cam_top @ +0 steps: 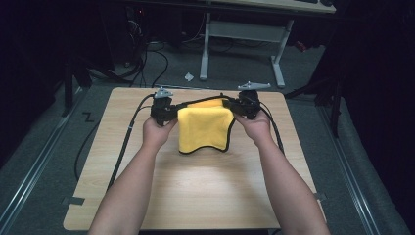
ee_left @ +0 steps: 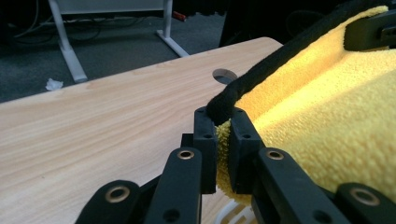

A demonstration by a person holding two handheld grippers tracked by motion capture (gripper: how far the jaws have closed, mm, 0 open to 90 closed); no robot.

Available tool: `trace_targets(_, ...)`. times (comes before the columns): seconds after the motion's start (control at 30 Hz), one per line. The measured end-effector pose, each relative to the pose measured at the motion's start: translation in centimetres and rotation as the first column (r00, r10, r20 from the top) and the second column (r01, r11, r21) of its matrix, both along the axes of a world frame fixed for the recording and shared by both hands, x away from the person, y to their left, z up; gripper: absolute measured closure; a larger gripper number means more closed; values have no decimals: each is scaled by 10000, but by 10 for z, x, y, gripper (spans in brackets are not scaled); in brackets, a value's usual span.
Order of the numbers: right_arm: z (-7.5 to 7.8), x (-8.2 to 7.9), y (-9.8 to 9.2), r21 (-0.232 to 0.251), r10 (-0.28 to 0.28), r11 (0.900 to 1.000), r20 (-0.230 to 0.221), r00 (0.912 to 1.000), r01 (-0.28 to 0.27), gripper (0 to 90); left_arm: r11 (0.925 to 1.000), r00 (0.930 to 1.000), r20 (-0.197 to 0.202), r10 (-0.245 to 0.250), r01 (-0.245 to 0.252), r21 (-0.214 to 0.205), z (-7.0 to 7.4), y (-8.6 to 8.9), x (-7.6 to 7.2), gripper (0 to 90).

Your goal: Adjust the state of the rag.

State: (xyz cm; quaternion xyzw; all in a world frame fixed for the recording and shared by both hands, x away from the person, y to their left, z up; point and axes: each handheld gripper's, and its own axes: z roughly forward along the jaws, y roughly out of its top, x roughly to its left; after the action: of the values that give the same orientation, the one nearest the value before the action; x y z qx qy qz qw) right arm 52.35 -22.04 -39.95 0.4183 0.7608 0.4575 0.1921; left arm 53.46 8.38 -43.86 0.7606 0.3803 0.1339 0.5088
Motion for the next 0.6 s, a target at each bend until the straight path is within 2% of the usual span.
trace_targets(0.27, -10, 2, -5, 238, -4, 9997, -378, 9993, 13, 777, 9996, 9999, -55, -144, 145, 231, -6, -2, -3, 838)
trace_targets(0.43, -23, 5, -6, 201, -61, 9998, -657, 9978, 74, 773, 9991, 9997, -190, -178, 185, 370, -13, -2, -3, 838)
trace_targets(0.53, -29, 6, -6, 473, -68, 9988, -733, 9973, 103, 762, 9993, 9994, -277, -221, 229, 294, -16, -1, -4, 838)
trace_targets(0.6, -30, 6, -7, 589, -188, 9980, -743, 9971, 232, 719, 9991, 9993, -297, -229, 240, 348, -16, 0, -5, 838)
